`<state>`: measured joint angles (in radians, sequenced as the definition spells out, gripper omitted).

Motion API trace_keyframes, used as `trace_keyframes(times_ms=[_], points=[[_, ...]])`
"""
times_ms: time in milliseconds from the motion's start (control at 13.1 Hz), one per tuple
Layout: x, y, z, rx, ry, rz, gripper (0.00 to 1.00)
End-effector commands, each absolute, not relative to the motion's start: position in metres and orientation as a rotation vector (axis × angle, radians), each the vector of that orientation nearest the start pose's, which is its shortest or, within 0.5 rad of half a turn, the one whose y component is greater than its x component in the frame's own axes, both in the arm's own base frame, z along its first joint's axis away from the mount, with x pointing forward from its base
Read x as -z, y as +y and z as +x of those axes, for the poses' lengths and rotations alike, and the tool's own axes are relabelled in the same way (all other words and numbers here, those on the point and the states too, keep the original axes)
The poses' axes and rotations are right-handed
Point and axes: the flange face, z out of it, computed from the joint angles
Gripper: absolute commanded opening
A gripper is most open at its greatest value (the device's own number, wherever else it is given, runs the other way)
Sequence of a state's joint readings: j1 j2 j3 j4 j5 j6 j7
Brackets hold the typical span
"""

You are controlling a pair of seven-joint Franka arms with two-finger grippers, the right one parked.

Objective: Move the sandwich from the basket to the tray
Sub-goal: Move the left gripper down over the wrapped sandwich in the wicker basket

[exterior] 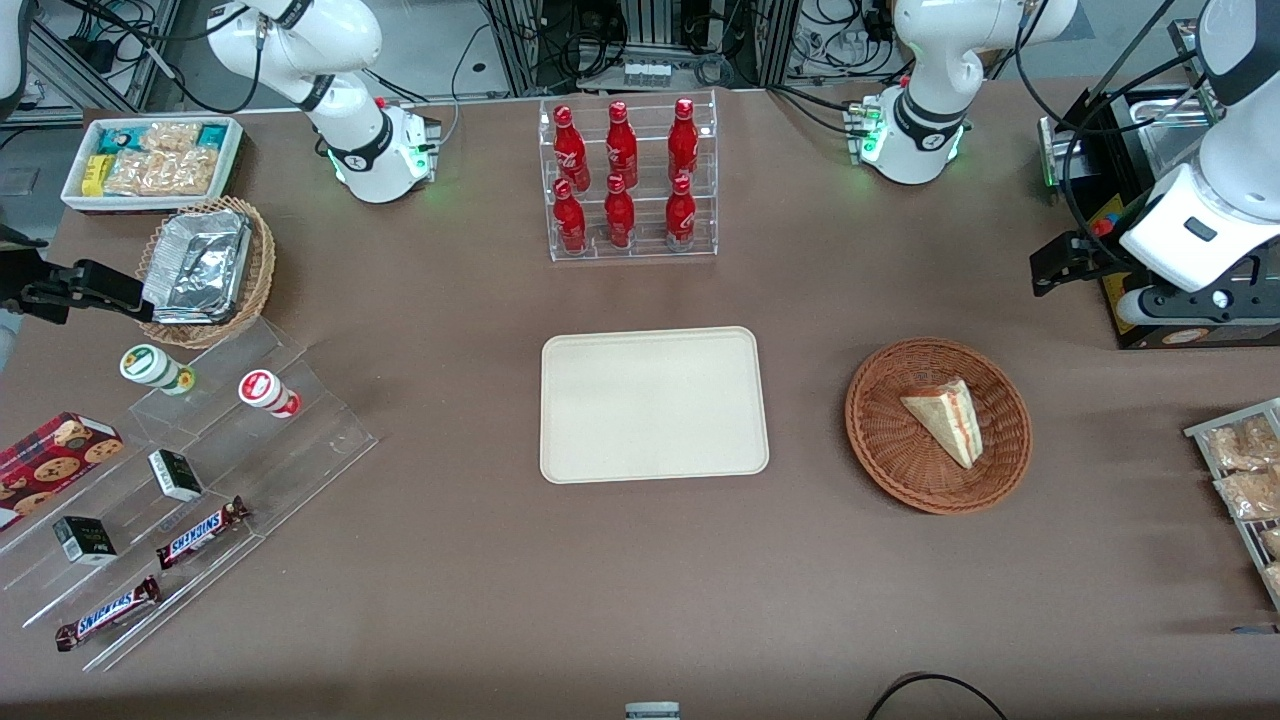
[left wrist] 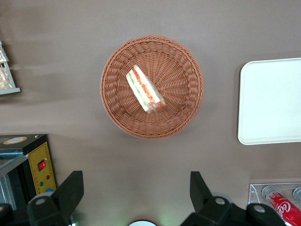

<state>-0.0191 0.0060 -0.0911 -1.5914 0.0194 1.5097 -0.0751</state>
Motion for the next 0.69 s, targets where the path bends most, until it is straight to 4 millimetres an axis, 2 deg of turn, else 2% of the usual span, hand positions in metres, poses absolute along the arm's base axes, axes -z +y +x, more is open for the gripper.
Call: trace_keyframes(times_ms=[0,229,305,610], points=[[-0.612,-0.057,0.549,-0.124,0.078,-3.116,1.0],[-0.594,-0.058,0.551,-0.175,0.077,-3.118,1.0],[-0.578,-0.058,0.549,-0.218,0.079,-3.114,1.0],[-0.518,-0.059,0.546,-0.202,0.079,-3.116,1.0]])
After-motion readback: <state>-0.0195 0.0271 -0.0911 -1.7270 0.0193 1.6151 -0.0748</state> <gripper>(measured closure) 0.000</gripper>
